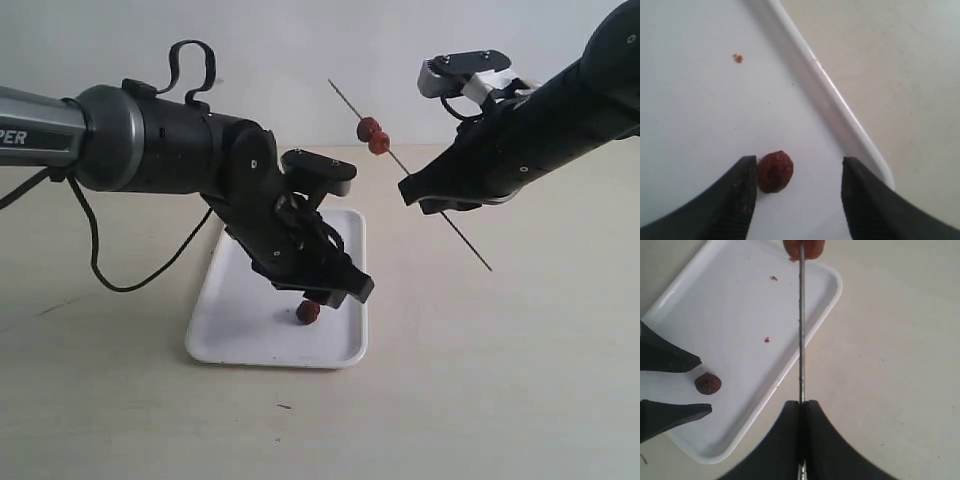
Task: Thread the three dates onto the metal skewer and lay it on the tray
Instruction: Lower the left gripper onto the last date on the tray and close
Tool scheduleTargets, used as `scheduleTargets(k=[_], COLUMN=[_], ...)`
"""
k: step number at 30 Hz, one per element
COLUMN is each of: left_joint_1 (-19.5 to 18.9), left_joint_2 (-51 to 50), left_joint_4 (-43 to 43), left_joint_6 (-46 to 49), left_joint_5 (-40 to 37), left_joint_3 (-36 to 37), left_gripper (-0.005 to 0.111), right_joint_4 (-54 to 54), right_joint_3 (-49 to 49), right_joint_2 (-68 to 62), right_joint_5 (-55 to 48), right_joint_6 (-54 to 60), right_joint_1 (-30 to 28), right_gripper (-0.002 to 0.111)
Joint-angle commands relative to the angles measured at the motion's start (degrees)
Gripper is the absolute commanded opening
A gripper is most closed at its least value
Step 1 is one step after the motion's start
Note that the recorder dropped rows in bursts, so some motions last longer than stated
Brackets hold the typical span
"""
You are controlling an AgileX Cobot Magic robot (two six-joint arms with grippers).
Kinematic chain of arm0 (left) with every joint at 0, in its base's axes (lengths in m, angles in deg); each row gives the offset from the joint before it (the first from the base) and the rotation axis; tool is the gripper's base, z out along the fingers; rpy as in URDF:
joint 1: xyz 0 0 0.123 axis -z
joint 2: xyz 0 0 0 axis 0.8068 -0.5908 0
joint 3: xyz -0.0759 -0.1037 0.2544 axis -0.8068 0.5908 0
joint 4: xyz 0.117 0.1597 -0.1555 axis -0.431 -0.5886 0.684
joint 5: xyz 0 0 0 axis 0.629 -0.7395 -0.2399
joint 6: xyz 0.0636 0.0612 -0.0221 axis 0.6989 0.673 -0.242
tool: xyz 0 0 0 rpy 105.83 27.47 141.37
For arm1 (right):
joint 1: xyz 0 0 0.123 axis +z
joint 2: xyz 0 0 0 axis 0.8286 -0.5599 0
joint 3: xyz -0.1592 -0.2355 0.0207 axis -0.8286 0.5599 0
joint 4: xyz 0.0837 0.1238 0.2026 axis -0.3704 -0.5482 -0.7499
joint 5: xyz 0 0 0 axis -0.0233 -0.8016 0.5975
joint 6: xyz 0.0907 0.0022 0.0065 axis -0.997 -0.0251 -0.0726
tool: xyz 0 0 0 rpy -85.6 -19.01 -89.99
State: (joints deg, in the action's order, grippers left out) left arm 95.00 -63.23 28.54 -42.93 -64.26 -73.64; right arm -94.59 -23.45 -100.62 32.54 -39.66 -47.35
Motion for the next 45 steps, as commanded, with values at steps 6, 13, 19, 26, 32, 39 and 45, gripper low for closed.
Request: scheduleTargets(k=[6,13,19,26,32,39,45], left_joint_1=[0.15,0.15,0.15,0.15,0.15,0.15,0.15], left_joint_2=[-3.01,-5.12,-5.13,-5.46,-5.98,-5.98,-5.98], left_joint_4=[-4.10,-4.47,-5.01,-5.40,-5.40,-4.34,-2.39], left_joint_6=[-3.27,-3.27,-3.27,-3.13,-3.13,-3.25,-3.25], left_joint_5=[0.55,-0.28,-1.34,-2.64,-2.24,-1.43,-0.68], left_joint_3=[-0.59,-1.65,-1.65,-1.65,-1.65,-1.65,-1.65], left_gripper=[0.051,0.051,0.051,0.049,0.048,0.048,0.048], right_joint_4=[0.38,0.38,0.38,0.38,0.38,0.38,0.38], right_joint_3=[-0.34,-0.34,-0.34,-0.34,-0.34,-0.34,-0.34], right_joint_2=[0.58,0.58,0.58,0.58,0.58,0.58,0.58], right_joint_5=[-0.44,-0.44,-0.20,-0.20,-0.20,-0.20,-0.20], right_joint_6=[0.21,0.21,0.33,0.33,0.33,0.33,0.33], right_joint_1=[-0.40,-0.40,-0.40,-0.40,-0.40,-0.40,-0.40], right_gripper=[0.000,0.000,0.000,0.000,0.000,0.000,0.000])
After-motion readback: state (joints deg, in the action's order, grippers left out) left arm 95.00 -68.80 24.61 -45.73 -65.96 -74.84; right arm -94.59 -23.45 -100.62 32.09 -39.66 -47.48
